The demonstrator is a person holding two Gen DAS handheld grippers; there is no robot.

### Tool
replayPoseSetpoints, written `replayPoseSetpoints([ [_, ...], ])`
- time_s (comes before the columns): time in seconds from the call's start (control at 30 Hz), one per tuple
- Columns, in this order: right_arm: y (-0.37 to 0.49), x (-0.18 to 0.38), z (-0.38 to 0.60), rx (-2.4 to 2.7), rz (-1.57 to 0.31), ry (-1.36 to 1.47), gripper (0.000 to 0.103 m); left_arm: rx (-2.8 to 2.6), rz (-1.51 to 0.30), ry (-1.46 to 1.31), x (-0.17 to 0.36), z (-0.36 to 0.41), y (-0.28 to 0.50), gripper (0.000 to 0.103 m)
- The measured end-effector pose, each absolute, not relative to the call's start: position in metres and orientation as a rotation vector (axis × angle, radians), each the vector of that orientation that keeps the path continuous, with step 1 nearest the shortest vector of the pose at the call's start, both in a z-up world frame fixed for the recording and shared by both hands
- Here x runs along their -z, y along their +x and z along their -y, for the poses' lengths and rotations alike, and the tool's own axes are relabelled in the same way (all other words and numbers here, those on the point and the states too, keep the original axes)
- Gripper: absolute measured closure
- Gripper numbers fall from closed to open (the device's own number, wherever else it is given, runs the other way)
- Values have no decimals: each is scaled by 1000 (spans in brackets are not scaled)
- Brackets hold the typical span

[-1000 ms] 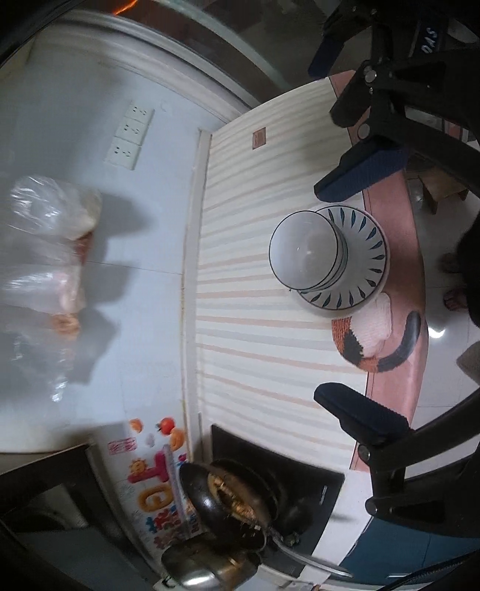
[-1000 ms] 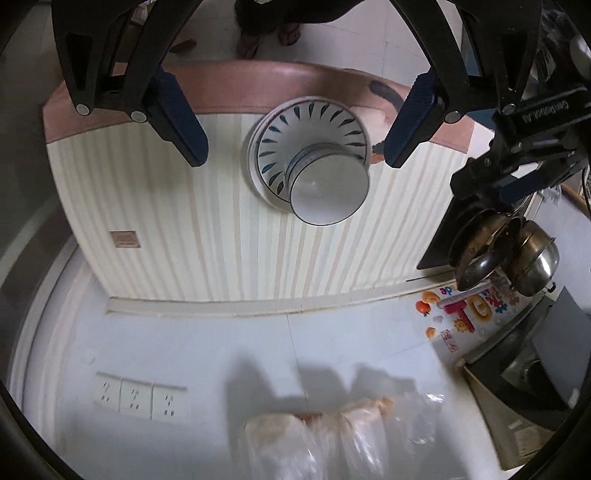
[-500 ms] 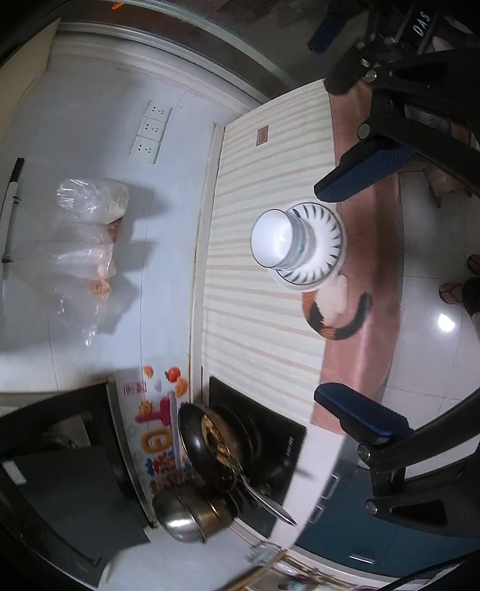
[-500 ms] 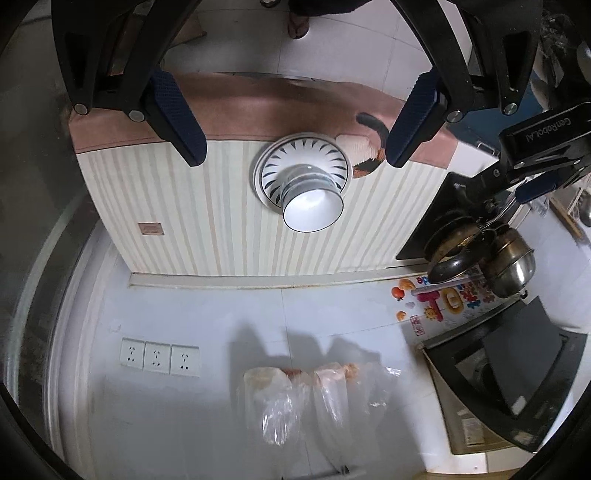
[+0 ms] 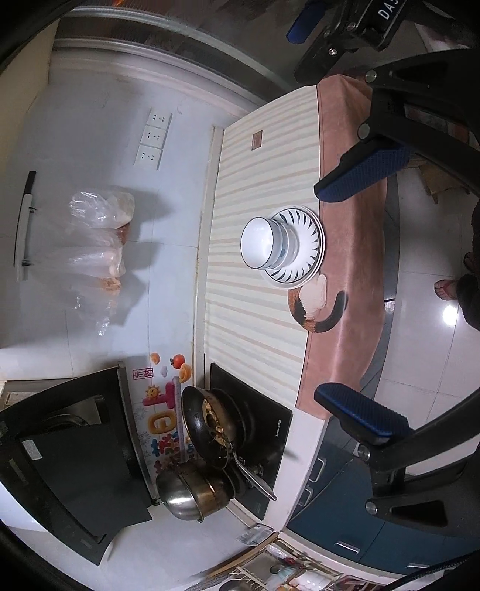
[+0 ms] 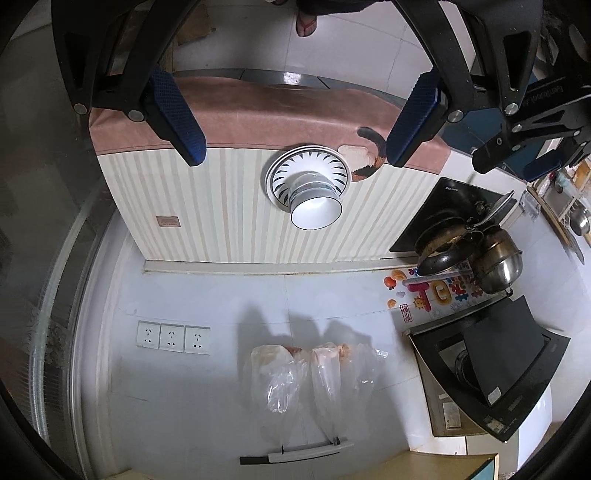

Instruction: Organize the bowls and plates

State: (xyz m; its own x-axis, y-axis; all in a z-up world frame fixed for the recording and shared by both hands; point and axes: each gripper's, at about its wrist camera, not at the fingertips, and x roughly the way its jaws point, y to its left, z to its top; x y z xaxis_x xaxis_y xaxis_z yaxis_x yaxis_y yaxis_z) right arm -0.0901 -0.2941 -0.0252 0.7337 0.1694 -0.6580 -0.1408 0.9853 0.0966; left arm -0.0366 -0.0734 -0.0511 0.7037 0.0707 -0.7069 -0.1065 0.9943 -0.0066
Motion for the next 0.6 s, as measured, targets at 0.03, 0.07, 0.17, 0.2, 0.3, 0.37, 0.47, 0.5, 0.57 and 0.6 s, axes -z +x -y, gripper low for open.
replayPoseSetpoints([
  [0.03, -91, 23, 295, -169, -724, 39, 3, -95, -784, -48, 50, 73, -38, 3],
  [0.07, -94, 22, 295, -169, -718, 35, 3, -94, -782, -47, 50, 73, -39, 3],
  [0.17, -94, 19, 295, -170, -710, 29, 3, -93, -775, -40, 48, 74, -43, 3],
  [0.2, -95, 18, 295, -171, -707, 29, 3, -92, -772, -39, 47, 74, -43, 3],
  [0.3, -96, 16, 294, -171, -699, 24, 3, -90, -765, -38, 46, 72, -44, 3],
  [0.37, -97, 14, 293, -171, -693, 22, 3, -87, -762, -40, 46, 71, -42, 3],
  [0.47, -96, 13, 292, -170, -689, 23, 3, -84, -763, -42, 46, 71, -42, 3],
  [0.5, -96, 13, 293, -169, -689, 22, 3, -83, -764, -44, 45, 71, -41, 3],
  [0.57, -93, 13, 293, -169, -690, 19, 3, -79, -767, -44, 45, 72, -40, 3],
  [0.6, -94, 13, 293, -168, -691, 20, 3, -79, -769, -44, 45, 74, -40, 3],
])
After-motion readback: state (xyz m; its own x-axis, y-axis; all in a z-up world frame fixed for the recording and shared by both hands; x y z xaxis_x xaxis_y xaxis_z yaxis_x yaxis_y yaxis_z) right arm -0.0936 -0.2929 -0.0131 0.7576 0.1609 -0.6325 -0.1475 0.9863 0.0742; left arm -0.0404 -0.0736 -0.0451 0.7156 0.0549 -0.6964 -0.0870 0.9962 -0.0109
